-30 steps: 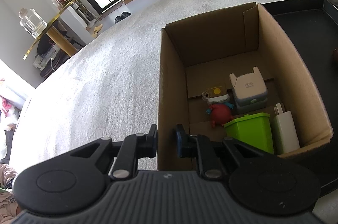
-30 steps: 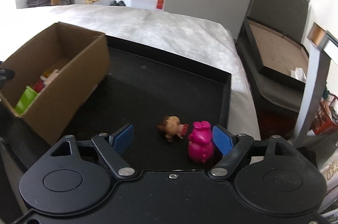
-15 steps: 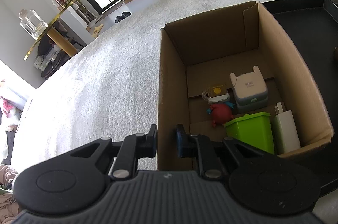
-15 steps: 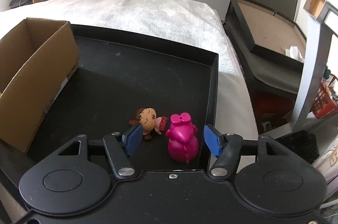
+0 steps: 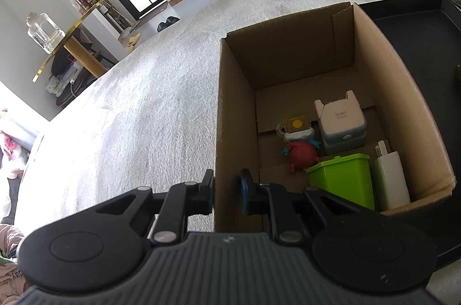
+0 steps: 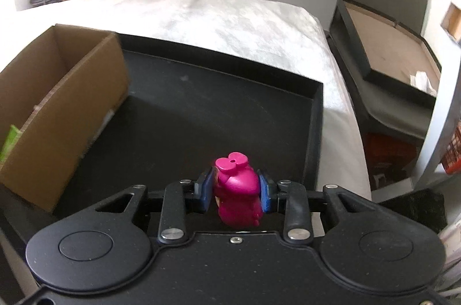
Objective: Organize rigid objects
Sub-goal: 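Move the right tool to the pink figure and grasp it, then carry the pink figure into the box and open the right gripper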
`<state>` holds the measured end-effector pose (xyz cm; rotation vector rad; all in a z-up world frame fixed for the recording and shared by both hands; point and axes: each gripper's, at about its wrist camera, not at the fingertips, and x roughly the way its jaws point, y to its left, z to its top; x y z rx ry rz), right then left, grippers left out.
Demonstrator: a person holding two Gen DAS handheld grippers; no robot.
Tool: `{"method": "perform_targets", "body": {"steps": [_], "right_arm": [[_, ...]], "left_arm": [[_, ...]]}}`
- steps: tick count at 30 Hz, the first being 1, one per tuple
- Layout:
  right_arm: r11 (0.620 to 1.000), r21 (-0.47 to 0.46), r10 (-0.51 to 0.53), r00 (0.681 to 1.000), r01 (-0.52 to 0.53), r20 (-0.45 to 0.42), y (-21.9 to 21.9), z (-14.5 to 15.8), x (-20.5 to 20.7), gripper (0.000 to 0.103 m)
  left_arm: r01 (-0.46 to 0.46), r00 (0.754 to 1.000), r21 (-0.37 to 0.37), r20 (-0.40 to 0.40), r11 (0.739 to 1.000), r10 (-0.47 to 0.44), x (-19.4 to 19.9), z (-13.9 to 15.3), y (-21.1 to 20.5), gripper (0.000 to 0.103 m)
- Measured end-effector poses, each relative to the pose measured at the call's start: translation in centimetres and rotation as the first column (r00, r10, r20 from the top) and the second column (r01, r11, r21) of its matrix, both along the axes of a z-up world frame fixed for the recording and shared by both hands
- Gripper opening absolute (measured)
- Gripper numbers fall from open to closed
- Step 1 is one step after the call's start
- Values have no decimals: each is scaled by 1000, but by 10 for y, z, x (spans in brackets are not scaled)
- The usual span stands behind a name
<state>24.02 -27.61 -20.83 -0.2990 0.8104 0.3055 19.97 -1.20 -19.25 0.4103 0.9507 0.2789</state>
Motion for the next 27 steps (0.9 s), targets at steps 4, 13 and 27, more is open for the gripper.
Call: {"method": "perform_targets", "body": {"steps": [4, 13, 27], "right_arm": [[1000, -1, 18, 1000, -18, 18, 7, 12, -3, 31], [997, -5, 74, 996, -73, 56, 22, 29, -4, 32], [988, -24, 156, 981, -154, 114, 57, 52, -9, 32]], "left_arm": [[-3, 1000, -14, 2, 1000, 3, -1, 2, 3, 17], [3, 1000, -32, 5, 999, -3, -1, 3, 5, 17], [3, 1000, -60, 12, 998, -3, -2, 6, 11, 16]]}}
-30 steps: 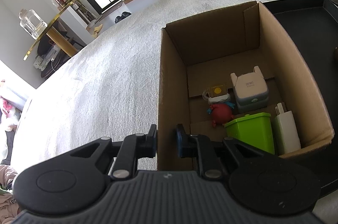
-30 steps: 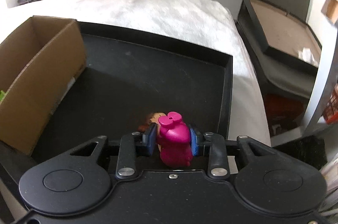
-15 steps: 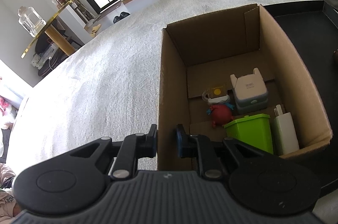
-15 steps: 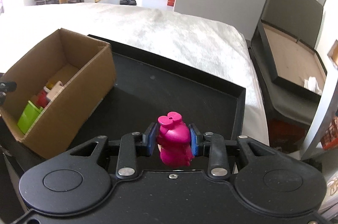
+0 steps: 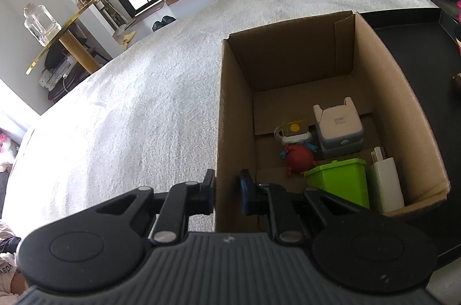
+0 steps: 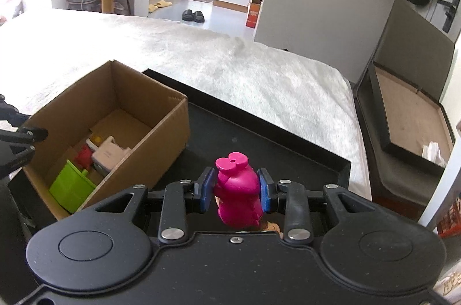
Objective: Organize rigid objects
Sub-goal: 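Carry the pink figure into the box and open the right gripper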
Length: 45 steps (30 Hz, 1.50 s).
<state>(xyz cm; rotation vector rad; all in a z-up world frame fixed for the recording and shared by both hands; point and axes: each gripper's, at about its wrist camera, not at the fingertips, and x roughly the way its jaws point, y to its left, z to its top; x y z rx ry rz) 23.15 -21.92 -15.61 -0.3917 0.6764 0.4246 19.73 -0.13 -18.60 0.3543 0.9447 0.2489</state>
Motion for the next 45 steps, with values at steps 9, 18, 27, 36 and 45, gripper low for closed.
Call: {"method": "perform_targets", "body": {"steps": [9, 18, 27, 36, 45], "right_arm": [[998, 12, 65, 998, -66, 24, 27, 7, -3, 32], [988, 14, 156, 987, -156, 48, 55, 15, -5, 32], [973, -1, 229, 971, -230, 64, 78, 15, -4, 32], [960, -15, 282, 957, -281, 65, 95, 14, 0, 32], [946, -26, 325, 944, -324, 56, 109, 10, 0, 32]], "left_arm": [[-6, 1000, -29, 0, 1000, 6, 1, 2, 6, 15], [-12, 1000, -55, 6, 998, 13, 2, 2, 10, 15], [-17, 1000, -82, 8, 996, 18, 3, 1, 14, 15], [-23, 1000, -114, 6, 993, 23, 5, 1, 18, 14], [-24, 1000, -132, 5, 991, 25, 7, 0, 22, 14]]}}
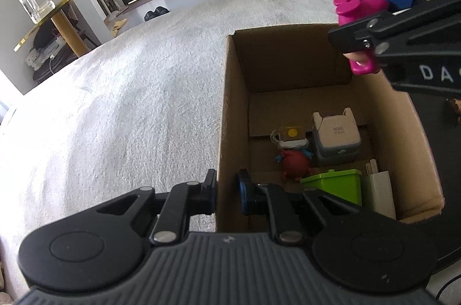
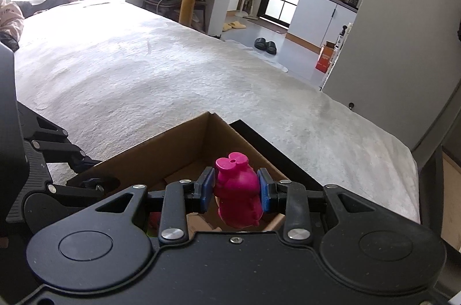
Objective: Organize rigid objects
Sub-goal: 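Carry the pink figure into the box and open the right gripper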
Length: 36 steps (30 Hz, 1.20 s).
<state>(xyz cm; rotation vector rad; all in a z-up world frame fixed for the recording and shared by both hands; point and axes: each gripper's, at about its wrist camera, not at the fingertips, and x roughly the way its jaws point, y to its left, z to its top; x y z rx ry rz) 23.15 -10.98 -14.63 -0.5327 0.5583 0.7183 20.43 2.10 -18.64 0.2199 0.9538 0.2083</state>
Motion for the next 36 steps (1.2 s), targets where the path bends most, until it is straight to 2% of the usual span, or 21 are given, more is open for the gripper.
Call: {"method": "perform_targets", "body": {"steps": [5, 6, 9, 10, 29, 36], "right_arm": [[1000, -16, 13, 1000, -13, -16, 6, -2, 2, 32], [1000, -25, 15, 1000, -15, -19, 7, -2, 3, 36], [999, -29, 19, 1000, -19, -10, 9, 0, 4, 61], [999, -26, 19, 1000, -19, -6, 9, 0, 4, 63], [1000, -3, -7, 1000, 7, -17, 12, -8, 5, 63], [999, 1, -47, 999, 47, -11, -5, -4, 4, 75]], "left_arm": [[-3, 1000, -13, -2, 1000, 3, 0, 0, 2, 14], [-2, 1000, -15, -1, 1000, 2, 0, 0, 2, 14], [-2, 1000, -19, -2, 1000, 2, 1, -1, 3, 14], [-3, 1000, -22, -3, 1000, 3, 1, -1, 4, 14], [-1, 1000, -23, -3, 1000, 1, 1, -1, 4, 14], [2, 1000, -4, -6, 1000, -2, 2, -1, 0, 15]]}}
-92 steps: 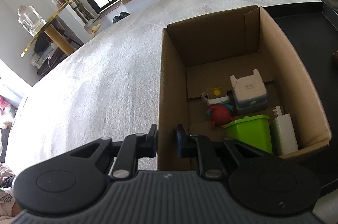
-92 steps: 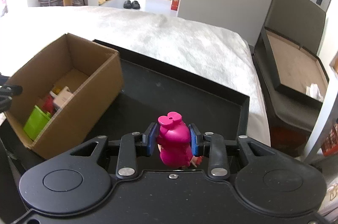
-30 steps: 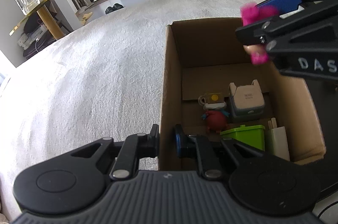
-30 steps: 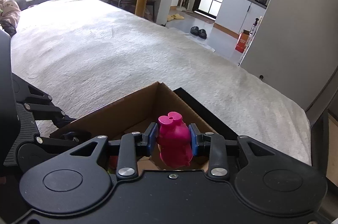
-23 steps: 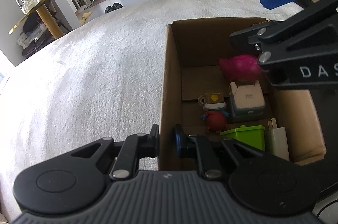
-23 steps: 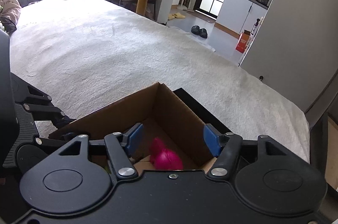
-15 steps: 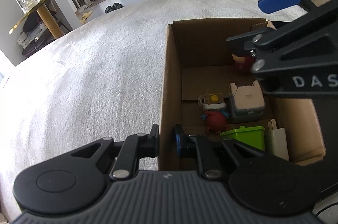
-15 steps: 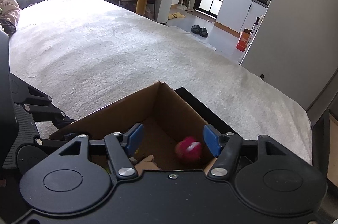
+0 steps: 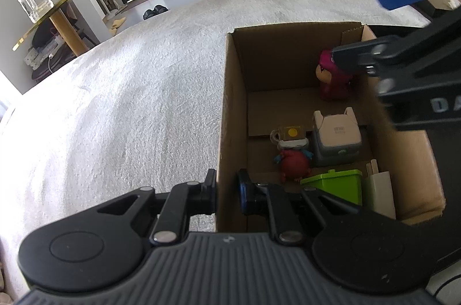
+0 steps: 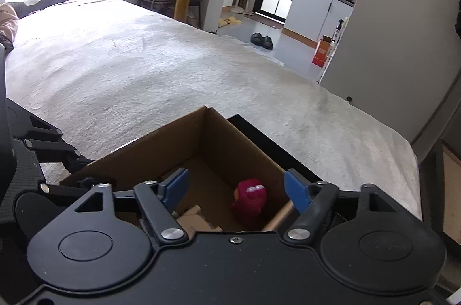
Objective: Organize rigid objects
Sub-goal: 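Carry the pink figure into the box and open the right gripper, then grasp the red-haired doll with the right gripper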
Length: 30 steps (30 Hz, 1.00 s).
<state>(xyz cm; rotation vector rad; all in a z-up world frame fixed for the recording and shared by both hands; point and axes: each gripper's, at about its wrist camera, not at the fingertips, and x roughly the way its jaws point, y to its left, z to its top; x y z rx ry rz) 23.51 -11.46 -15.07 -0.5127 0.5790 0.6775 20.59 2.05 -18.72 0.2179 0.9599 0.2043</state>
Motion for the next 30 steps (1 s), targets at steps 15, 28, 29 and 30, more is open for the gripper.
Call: {"method": "perform_targets", "body": {"steps": [15, 28, 29, 30], "right_arm": [[990, 13, -139, 990, 140, -23, -75, -2, -5, 78], [966, 36, -254, 965, 257, -64, -131, -25, -3, 79], [964, 37, -261, 963, 264, -70, -134, -28, -3, 79], [961, 37, -269, 960, 273, -76, -138, -31, -3, 79]], "left_arm": [[12, 1000, 66, -9, 998, -12, -1, -2, -9, 16], [18, 1000, 113, -19, 993, -16, 0, -3, -16, 17], [17, 1000, 115, -20, 993, -15, 1, -3, -16, 17], [17, 1000, 119, -20, 993, -15, 0, -3, -17, 17]]}}
